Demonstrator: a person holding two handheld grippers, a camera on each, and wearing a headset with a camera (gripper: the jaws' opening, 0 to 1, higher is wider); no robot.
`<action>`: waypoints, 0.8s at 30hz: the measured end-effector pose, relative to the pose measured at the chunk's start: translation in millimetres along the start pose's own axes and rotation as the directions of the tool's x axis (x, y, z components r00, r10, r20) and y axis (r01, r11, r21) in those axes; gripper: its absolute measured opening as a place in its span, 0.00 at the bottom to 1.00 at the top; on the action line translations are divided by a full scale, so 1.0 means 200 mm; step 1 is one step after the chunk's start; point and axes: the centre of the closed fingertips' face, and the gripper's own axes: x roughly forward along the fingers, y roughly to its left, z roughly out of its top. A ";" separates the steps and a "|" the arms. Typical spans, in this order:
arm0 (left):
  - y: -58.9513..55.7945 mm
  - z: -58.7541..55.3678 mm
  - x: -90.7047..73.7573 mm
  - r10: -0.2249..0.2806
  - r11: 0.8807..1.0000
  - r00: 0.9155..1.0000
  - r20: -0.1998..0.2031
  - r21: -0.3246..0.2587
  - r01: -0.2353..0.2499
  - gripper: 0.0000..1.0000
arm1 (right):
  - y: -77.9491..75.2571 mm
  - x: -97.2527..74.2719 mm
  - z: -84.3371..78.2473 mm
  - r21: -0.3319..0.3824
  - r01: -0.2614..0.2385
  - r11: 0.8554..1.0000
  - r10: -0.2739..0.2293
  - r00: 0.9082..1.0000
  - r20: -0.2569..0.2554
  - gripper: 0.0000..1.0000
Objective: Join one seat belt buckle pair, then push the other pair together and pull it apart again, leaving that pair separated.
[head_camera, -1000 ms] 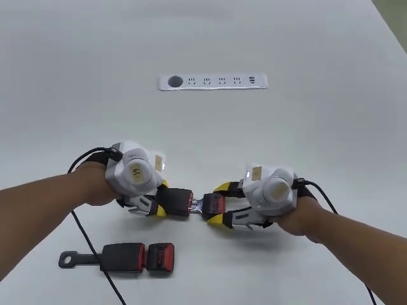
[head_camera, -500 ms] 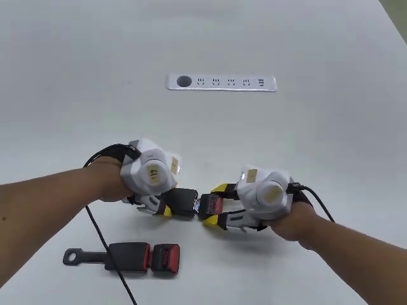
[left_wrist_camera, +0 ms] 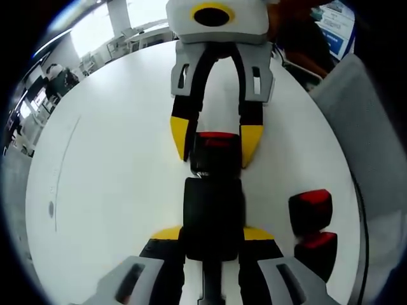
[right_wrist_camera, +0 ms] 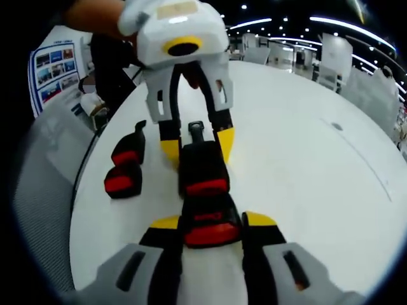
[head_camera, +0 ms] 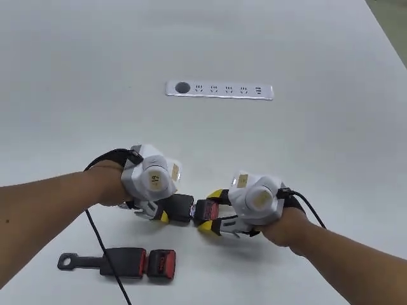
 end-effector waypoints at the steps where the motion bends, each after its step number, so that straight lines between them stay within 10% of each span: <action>1: 0.00 0.00 0.00 -0.001 1.000 1.000 -0.002 0.002 0.001 0.33 | 0.00 0.00 0.00 -0.001 0.000 1.000 0.000 1.000 -0.002 0.36; 24: 0.00 0.00 0.00 -0.009 1.000 1.000 -0.019 0.020 0.009 0.33 | 0.01 0.00 0.00 -0.016 0.006 1.000 -0.007 1.000 -0.022 0.36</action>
